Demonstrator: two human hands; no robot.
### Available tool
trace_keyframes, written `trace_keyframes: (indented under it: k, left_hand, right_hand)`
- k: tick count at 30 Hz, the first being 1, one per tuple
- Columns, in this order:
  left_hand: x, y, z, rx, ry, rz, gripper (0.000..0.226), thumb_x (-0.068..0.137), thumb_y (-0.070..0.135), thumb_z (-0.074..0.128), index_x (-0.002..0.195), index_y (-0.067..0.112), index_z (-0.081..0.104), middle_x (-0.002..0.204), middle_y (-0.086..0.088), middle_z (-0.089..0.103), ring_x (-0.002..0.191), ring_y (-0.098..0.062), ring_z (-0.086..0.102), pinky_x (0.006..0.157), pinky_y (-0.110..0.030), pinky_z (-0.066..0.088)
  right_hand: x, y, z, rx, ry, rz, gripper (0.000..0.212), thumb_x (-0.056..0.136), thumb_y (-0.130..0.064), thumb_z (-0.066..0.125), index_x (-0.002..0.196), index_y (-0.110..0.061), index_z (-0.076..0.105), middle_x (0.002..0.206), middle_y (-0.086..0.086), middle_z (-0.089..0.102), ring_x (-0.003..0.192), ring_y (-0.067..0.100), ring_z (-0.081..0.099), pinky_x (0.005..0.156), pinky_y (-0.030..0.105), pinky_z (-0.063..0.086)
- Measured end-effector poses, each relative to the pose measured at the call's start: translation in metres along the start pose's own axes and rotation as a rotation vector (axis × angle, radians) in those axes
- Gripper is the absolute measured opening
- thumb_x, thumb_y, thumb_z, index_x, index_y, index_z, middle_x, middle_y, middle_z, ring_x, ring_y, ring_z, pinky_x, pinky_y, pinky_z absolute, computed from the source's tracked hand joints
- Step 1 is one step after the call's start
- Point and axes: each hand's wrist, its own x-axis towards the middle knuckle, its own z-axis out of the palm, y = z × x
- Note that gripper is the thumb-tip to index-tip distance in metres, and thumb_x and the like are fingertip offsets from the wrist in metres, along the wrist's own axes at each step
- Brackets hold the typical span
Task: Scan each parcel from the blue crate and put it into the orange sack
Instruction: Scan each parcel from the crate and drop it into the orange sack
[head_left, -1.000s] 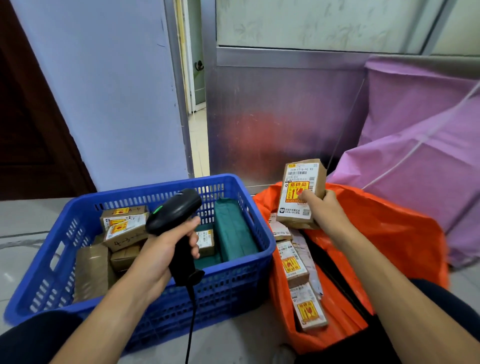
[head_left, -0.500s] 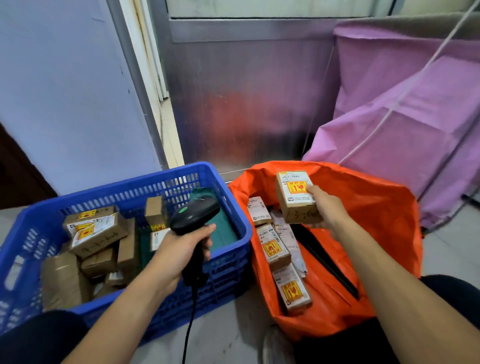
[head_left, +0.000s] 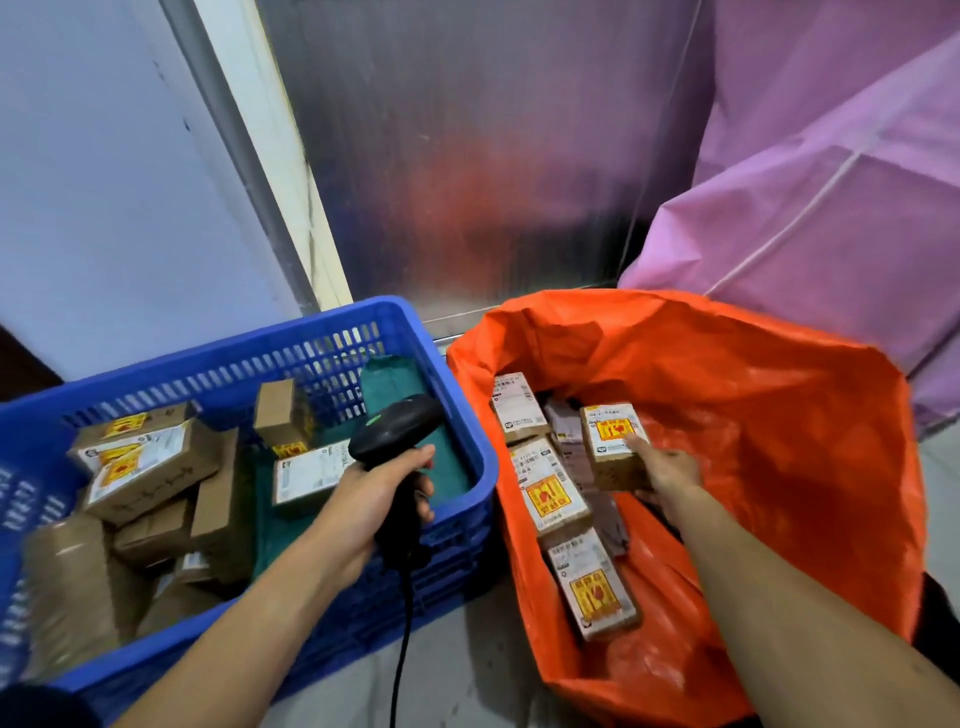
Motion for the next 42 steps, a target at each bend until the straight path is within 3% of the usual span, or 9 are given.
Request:
trace_keyframes:
  k: [6, 11, 16, 22, 29, 33, 36, 38, 42]
  left_hand:
    - [0.011, -0.010, 0.008, 0.110, 0.017, 0.083, 0.023, 0.098, 0.020, 0.069, 0.088, 0.000, 0.068, 0.063, -0.015, 0.061, 0.044, -0.023, 0.056, 0.078, -0.049, 0.047]
    - [0.014, -0.014, 0.008, 0.100, 0.023, 0.103, 0.024, 0.098, 0.018, 0.069, 0.085, -0.002, 0.068, 0.062, -0.017, 0.060, 0.042, -0.024, 0.054, 0.075, -0.048, 0.048]
    - [0.019, -0.013, 0.009, 0.045, 0.025, 0.074, 0.023, 0.098, 0.019, 0.067, 0.086, -0.001, 0.067, 0.061, -0.017, 0.058, 0.041, -0.023, 0.052, 0.067, -0.040, 0.049]
    - [0.024, -0.013, 0.011, 0.052, -0.007, 0.074, 0.024, 0.098, 0.019, 0.066, 0.089, -0.003, 0.066, 0.061, -0.014, 0.058, 0.041, -0.021, 0.053, 0.066, -0.040, 0.047]
    - [0.028, -0.013, 0.011, 0.085, -0.029, 0.069, 0.023, 0.097, 0.020, 0.066, 0.089, -0.002, 0.066, 0.059, -0.012, 0.060, 0.041, -0.020, 0.053, 0.066, -0.042, 0.046]
    - [0.027, -0.014, 0.010, 0.070, -0.016, 0.058, 0.022, 0.096, 0.020, 0.069, 0.086, 0.000, 0.067, 0.060, -0.013, 0.060, 0.042, -0.022, 0.055, 0.067, -0.040, 0.047]
    - [0.026, -0.012, 0.012, 0.033, 0.009, 0.029, 0.022, 0.095, 0.020, 0.070, 0.083, 0.002, 0.068, 0.062, -0.013, 0.061, 0.044, -0.022, 0.056, 0.065, -0.038, 0.049]
    - [0.021, -0.010, 0.014, 0.007, 0.033, 0.025, 0.021, 0.096, 0.018, 0.070, 0.081, 0.003, 0.067, 0.063, -0.013, 0.061, 0.045, -0.022, 0.055, 0.058, -0.034, 0.050]
    - [0.003, -0.006, 0.018, 0.013, 0.128, 0.095, 0.017, 0.094, 0.012, 0.071, 0.078, 0.007, 0.066, 0.061, -0.008, 0.061, 0.047, -0.022, 0.053, 0.055, -0.032, 0.046]
  right_hand:
    - [0.104, 0.044, 0.038, -0.094, -0.001, 0.010, 0.034, 0.070, -0.039, 0.084, 0.076, -0.015, 0.061, 0.106, 0.020, 0.076, 0.098, 0.039, 0.073, 0.092, 0.057, 0.058]
    - [0.063, 0.010, 0.061, -0.056, 0.066, 0.032, 0.017, 0.092, -0.028, 0.073, 0.095, -0.011, 0.069, 0.110, 0.014, 0.073, 0.098, 0.033, 0.071, 0.091, 0.045, 0.059]
    - [0.068, 0.001, 0.078, -0.098, 0.028, 0.054, 0.030, 0.099, -0.014, 0.061, 0.120, 0.006, 0.067, 0.108, 0.013, 0.068, 0.089, 0.026, 0.065, 0.066, 0.032, 0.049]
    - [0.068, 0.006, 0.086, -0.413, 0.012, 0.004, 0.032, 0.098, -0.013, 0.052, 0.122, 0.002, 0.067, 0.123, 0.024, 0.069, 0.103, 0.037, 0.067, 0.085, 0.042, 0.054]
    - [0.069, 0.003, 0.081, -0.420, -0.051, 0.044, 0.040, 0.094, -0.017, 0.050, 0.127, 0.000, 0.065, 0.127, 0.019, 0.068, 0.114, 0.039, 0.066, 0.102, 0.047, 0.054]
    - [0.109, 0.021, 0.070, -0.394, -0.071, 0.045, 0.042, 0.071, -0.023, 0.049, 0.100, -0.001, 0.069, 0.111, 0.020, 0.074, 0.095, 0.041, 0.072, 0.089, 0.055, 0.061]
    - [0.058, -0.007, 0.065, -0.371, -0.049, 0.016, 0.016, 0.089, -0.014, 0.049, 0.078, -0.006, 0.057, 0.105, 0.022, 0.074, 0.086, 0.041, 0.073, 0.078, 0.051, 0.063]
    - [0.038, -0.024, 0.061, -0.409, -0.053, -0.018, 0.018, 0.096, -0.011, 0.047, 0.082, -0.007, 0.057, 0.108, 0.021, 0.072, 0.076, 0.036, 0.070, 0.064, 0.042, 0.059]
    - [0.013, -0.052, 0.053, -0.495, -0.170, -0.059, 0.029, 0.102, -0.016, 0.045, 0.123, -0.002, 0.058, 0.098, 0.016, 0.069, 0.069, 0.029, 0.066, 0.060, 0.032, 0.049]
